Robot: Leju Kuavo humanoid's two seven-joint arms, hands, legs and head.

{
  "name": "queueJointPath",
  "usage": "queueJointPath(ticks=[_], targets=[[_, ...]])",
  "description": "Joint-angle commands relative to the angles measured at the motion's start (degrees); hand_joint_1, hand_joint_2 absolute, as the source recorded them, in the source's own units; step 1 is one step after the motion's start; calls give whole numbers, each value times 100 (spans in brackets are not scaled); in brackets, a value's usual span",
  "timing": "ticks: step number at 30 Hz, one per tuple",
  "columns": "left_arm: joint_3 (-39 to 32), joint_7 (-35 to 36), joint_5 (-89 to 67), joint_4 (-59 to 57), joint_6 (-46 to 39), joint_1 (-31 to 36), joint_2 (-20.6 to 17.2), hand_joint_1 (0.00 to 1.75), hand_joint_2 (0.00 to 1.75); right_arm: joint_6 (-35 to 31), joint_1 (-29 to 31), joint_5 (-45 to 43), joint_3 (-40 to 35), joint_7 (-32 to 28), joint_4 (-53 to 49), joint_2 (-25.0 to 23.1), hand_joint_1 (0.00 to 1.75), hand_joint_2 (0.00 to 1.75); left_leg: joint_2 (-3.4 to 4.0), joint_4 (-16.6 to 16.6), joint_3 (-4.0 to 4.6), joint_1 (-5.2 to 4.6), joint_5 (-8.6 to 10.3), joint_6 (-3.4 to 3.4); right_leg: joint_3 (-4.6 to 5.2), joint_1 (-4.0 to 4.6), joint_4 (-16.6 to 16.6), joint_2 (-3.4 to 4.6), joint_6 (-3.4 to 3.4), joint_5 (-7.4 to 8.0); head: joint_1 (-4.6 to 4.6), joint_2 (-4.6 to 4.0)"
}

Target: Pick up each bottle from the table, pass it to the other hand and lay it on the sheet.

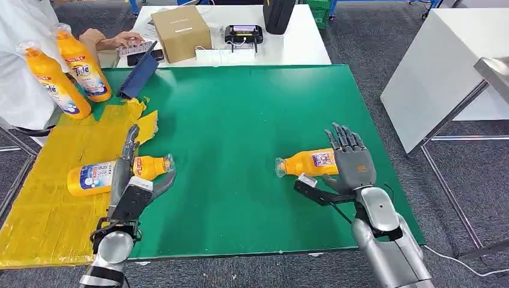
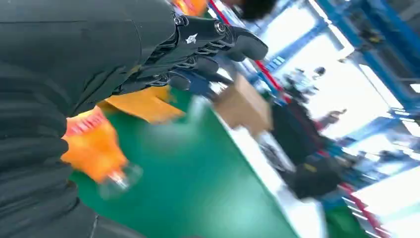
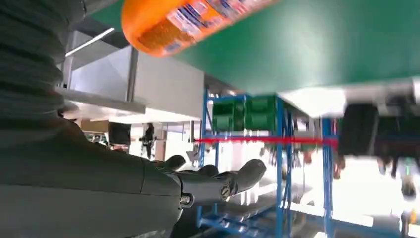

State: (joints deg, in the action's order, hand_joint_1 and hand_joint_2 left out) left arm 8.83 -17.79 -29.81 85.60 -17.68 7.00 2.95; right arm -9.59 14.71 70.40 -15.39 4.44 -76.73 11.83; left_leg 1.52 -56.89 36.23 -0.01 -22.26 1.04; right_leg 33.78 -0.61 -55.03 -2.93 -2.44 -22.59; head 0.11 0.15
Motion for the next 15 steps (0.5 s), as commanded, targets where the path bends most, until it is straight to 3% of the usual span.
queueJointPath(ticks=[1, 8, 12, 15], targets=[[529, -155, 452, 197, 338, 97, -75, 0, 175, 100, 1768, 126, -225, -321, 3078, 266, 0, 175, 5, -3, -28, 1, -11, -3, -25, -4, 0, 41, 5, -5, 4, 0], [638, -231, 619, 56, 391, 187, -65, 0, 175, -5, 2055, 256, -421, -464, 3782, 116, 0, 175, 2, -4, -48, 4, -19, -5, -45, -4, -3, 57, 10, -14, 2, 0], [741, -299, 735, -25, 411, 266, -50, 0, 175, -10, 2133, 231, -540, -626, 4238, 50, 0, 175, -11, 1, -18, 3, 0, -1, -20, 0, 3, 8, -1, -1, 2, 0], [793, -334, 821, -89, 437, 315, -67, 0, 175, 46, 2232, 304, -683, -736, 4531, 32, 0, 175, -10, -4, -29, 1, -9, -4, -29, -4, -5, 23, 2, -9, 0, 0]])
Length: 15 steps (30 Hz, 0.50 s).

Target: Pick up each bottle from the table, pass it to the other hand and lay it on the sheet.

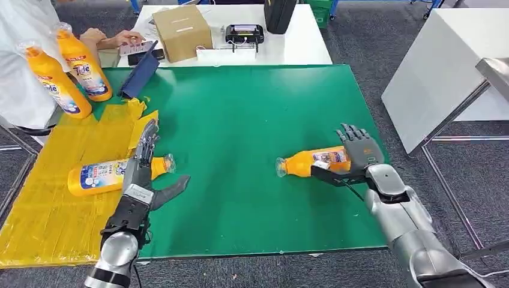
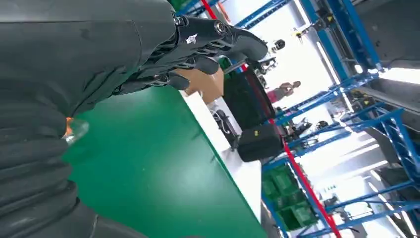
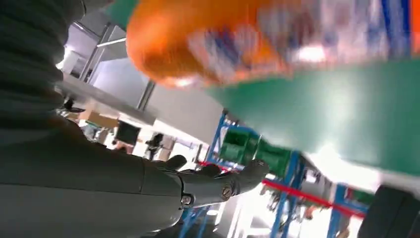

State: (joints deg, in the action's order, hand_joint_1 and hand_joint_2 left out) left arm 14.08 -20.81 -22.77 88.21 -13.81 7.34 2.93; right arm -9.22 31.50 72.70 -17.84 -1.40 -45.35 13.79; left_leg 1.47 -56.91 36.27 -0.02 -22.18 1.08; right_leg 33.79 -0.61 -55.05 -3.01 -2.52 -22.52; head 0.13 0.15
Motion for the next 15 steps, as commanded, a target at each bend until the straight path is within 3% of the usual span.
queueJointPath(ticks=[1, 4, 10, 15], targets=[[294, -48, 161, -392, 56, 311, -61, 0, 175, 42, 596, 40, -469, -256, 1535, -184, 0, 175, -1, 2, -20, 1, -9, -6, -17, -3, 1, 24, 6, -7, -2, 0], [416, -134, 307, -557, 82, 442, -42, 0, 175, 178, 718, -111, -561, -637, 1988, -273, 0, 175, -7, -1, -30, 3, -14, -8, -29, -3, -1, 29, 10, -14, 0, 0], [532, -170, 412, -669, 87, 509, -28, 0, 175, 384, 706, -293, -574, -741, 2269, -405, 0, 175, -4, 3, -20, 3, -8, -6, -20, -1, 3, 20, 7, -8, 0, 0], [702, -179, 542, -952, 73, 624, 9, 0, 175, 769, 670, -201, -699, -101, 2757, -325, 0, 175, -22, 6, -37, 5, -9, -9, -36, -1, 5, 13, 11, -13, 0, 0]])
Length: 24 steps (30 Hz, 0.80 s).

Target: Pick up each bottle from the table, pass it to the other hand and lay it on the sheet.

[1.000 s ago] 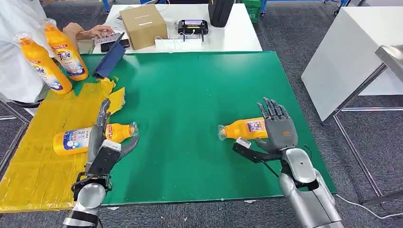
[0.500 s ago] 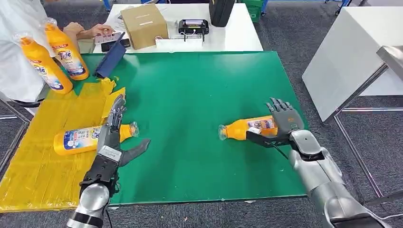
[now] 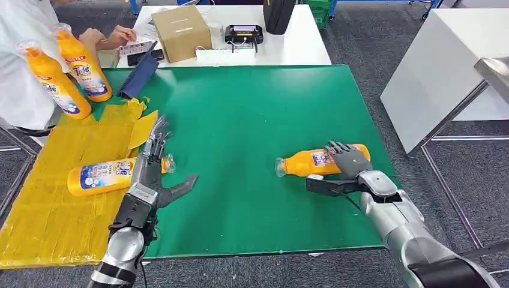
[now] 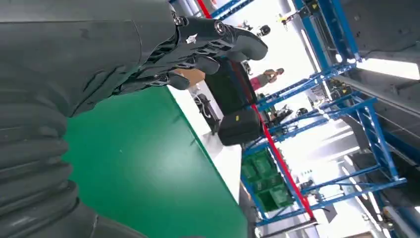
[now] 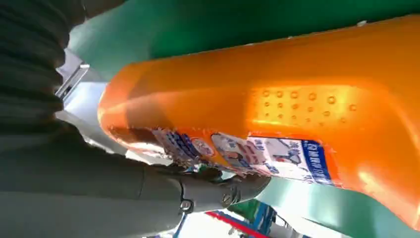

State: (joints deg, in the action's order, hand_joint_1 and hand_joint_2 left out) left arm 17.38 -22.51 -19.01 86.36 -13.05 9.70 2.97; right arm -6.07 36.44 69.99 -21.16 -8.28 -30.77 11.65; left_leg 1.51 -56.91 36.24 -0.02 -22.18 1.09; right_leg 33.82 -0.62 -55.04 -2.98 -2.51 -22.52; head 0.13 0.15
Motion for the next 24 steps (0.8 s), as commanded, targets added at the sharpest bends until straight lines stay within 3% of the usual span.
queueJointPath(ticks=[1, 2, 3, 17, 21, 24], targets=[[388, -14, 191, -815, -9, 410, 13, 0, 175, 540, 154, 118, -411, 638, 1367, -72, 0, 175, -26, 6, -27, 6, -6, -7, -33, 1, 7, 3, 8, -11, 0, 0], [409, -23, 224, -872, -15, 435, 17, 0, 175, 530, 103, 179, -451, 747, 1406, -26, 140, 175, -34, 10, -42, 7, -8, -9, -50, 0, 11, 4, 11, -15, -2, 0], [420, -24, 232, -888, -17, 437, 17, 0, 175, 514, 64, 226, -485, 805, 1426, 0, 175, 175, -32, 8, -39, 8, -4, -6, -44, 3, 13, -5, 8, -10, 0, 0], [425, -19, 249, -912, -23, 414, 6, 0, 175, 530, -23, 266, -514, 887, 1450, 0, 175, 175, -32, 8, -83, 11, -11, -7, -31, 2, 19, -7, 0, -22, 2, 0], [403, 2, 288, -937, -21, 398, 13, 0, 175, 607, -90, 356, -595, 968, 1441, 11, 175, 175, -46, 16, -97, 11, -12, -9, -105, 2, 28, -8, 1, -28, 0, 0], [373, 14, 317, -945, -18, 381, 10, 0, 175, 504, -138, 426, -679, 978, 1388, -14, 175, 175, -45, 13, -102, 12, -9, -6, -110, 2, 25, -8, 1, -26, 0, 0]])
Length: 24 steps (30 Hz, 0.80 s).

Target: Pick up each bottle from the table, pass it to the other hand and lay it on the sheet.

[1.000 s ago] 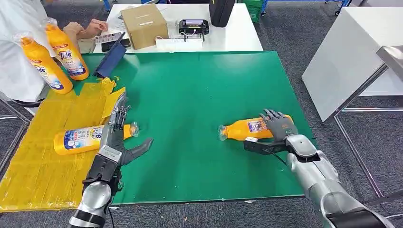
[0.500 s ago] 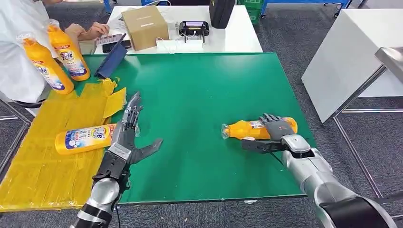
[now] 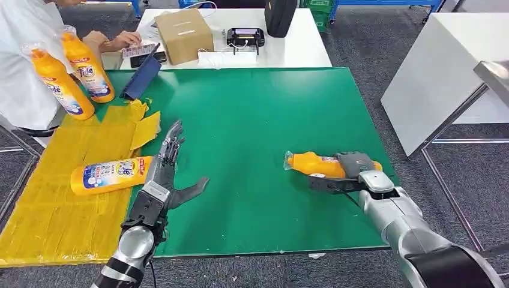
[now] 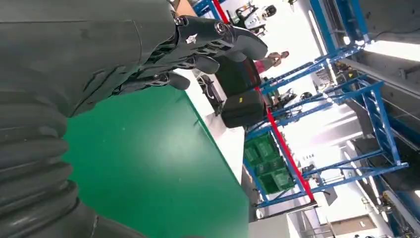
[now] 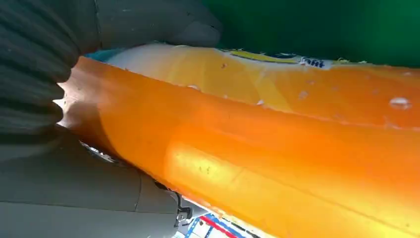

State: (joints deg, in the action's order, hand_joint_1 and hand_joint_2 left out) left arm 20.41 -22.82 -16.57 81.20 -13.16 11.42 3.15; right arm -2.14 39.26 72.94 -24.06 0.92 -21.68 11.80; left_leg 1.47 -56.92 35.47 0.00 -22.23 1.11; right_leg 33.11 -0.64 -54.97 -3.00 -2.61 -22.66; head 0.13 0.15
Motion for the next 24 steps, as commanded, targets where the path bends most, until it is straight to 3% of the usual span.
queueJointPath(ticks=[1, 4, 5, 6, 8, 9, 11, 13, 16, 17, 20, 24], targets=[[63, 45, 71, -411, -7, 189, -12, 0, 175, 17, -435, 148, -396, 59, 439, -44, 175, 175, -37, 9, -20, 10, -3, -8, -31, 6, 15, -8, 9, -10, 0, 0], [-28, 178, 1, -140, -15, -31, -39, 0, 175, -907, -532, -348, 119, -223, 79, -312, 175, 175, -27, 7, -27, 11, -11, -9, 15, 6, 12, 3, 11, -12, 2, 0], [-51, 281, -154, 20, -16, -147, -67, 0, 175, -1438, -642, -718, 457, -474, -293, -462, 175, 175, -14, 10, -25, 9, -11, -6, 20, 5, 13, 8, 9, -10, 0, 0], [-78, 361, -278, 199, 1, -275, -85, 0, 175, -1570, -765, -965, 650, -602, -703, -598, 175, 175, -14, 13, -25, 11, -12, -10, 20, 7, 17, 22, 13, -10, 4, 0], [-161, 490, -510, 518, 68, -575, -89, 0, 175, -1744, -1580, -1966, 1199, -923, -2960, -986, 175, 175, 15, 18, -30, 10, -21, -13, -38, 7, 18, 52, 14, -5, 0, 0], [-176, 494, -541, 579, 85, -639, -75, 0, 175, -1483, -1853, -1915, 1095, -590, -3704, -975, 175, 175, 23, 12, -27, 11, -22, -12, -34, 8, 10, 53, 12, -5, 7, 0], [-177, 494, -548, 582, 87, -653, -66, 0, 175, -1378, -1937, -1911, 1043, -451, -3955, -956, 175, 175, 36, 3, -3, 6, -24, -12, -13, 6, -7, 63, 9, -2, 0, 0], [-139, 506, -586, 562, 139, -687, -22, 0, 175, -2130, -2465, -2794, 1293, -1251, -5095, -1303, 175, 175, 28, 1, -4, 9, -35, -27, -5, 8, -15, 52, 13, -10, -4, 0], [-12, 488, -589, 500, 113, -690, -27, 0, 175, -2681, -3060, -3324, 1176, -1430, -6275, -1640, 175, 175, -2, -4, 20, 15, -27, -26, 16, 13, -19, 24, 16, -26, 0, 0], [12, 475, -568, 496, 82, -699, -43, 0, 175, -2805, -3203, -3499, 1113, -1473, -6529, -1700, 175, 175, -33, -5, 19, 11, -28, -29, 10, 6, -31, 4, 21, -42, -2, 0], [42, 470, -544, 540, 35, -723, -89, 0, 175, -2860, -3390, -4037, 910, -1635, -6701, -1768, 175, 175, -33, -2, 30, 15, -27, -23, 14, 13, -23, -6, 23, -40, 0, 0], [42, 470, -544, 540, 35, -723, -89, 0, 175, -2860, -3390, -4037, 910, -1635, -6701, -1768, 175, 175, -36, -2, 40, 12, -27, -25, 26, 9, -23, -8, 23, -40, 2, 0]])
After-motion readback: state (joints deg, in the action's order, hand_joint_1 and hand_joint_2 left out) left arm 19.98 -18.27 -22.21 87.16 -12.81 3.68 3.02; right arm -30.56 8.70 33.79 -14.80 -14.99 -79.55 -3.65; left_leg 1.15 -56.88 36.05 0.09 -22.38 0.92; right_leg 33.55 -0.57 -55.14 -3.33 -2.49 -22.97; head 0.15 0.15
